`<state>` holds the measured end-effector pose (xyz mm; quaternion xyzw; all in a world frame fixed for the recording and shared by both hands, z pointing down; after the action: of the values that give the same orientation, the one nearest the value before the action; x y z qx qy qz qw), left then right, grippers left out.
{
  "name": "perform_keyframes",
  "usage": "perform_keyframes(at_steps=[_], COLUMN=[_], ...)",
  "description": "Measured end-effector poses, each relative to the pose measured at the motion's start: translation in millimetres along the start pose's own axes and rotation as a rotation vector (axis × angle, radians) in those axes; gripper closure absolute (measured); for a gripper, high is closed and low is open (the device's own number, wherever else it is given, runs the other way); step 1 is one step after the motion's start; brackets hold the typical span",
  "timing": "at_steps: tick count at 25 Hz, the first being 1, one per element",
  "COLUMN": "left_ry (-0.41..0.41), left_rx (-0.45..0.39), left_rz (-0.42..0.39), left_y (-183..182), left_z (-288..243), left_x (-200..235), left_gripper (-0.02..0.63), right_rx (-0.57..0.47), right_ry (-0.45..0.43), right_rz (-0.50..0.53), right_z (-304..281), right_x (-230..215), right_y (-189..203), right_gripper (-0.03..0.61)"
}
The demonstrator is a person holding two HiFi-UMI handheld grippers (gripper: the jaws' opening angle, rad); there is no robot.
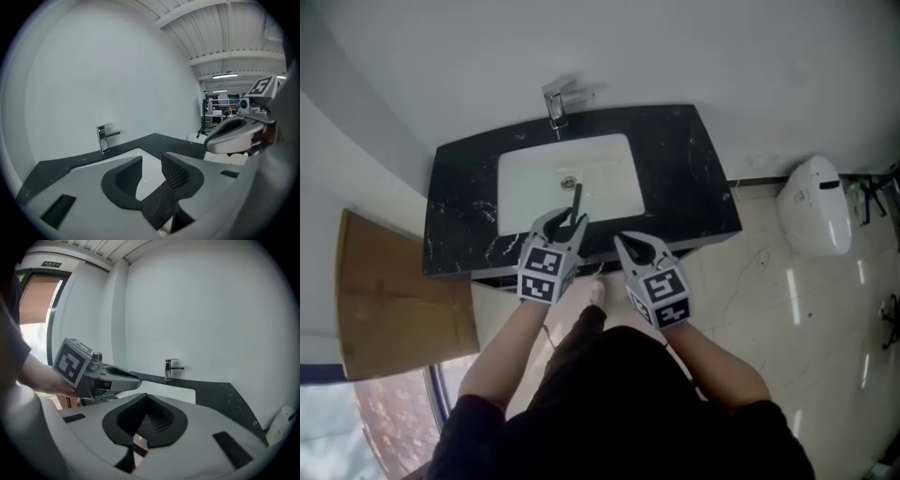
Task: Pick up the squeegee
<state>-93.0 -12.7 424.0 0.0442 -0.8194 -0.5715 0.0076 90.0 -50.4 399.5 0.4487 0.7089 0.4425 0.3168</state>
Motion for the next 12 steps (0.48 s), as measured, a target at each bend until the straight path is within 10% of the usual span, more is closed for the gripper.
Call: perform_keyframes(at_steps=[12], left_ry=[-0.033], left_rx=[0.197], left_rz=[0.135], left_y=[33.3], left_z=[-135.5], left_x=[96.8], left_gripper=[0.446], right_rx=[0.081], right_ry=[0.000], right_rz=[-0.040], right_z=[-100.7], right_x=[-59.8], right_y=[-17.2], right_gripper=[0.570])
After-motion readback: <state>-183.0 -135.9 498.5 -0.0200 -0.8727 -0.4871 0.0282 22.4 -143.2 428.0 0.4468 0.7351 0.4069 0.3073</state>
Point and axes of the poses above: the fingertips, and each gripper's own axes: z backward along the fingers, x to its left, y out of its underside, the point moved 10 cm from there along z, backward along the fingers, and after that the axes turned 1 degree about -y, right-handed, at the moved point
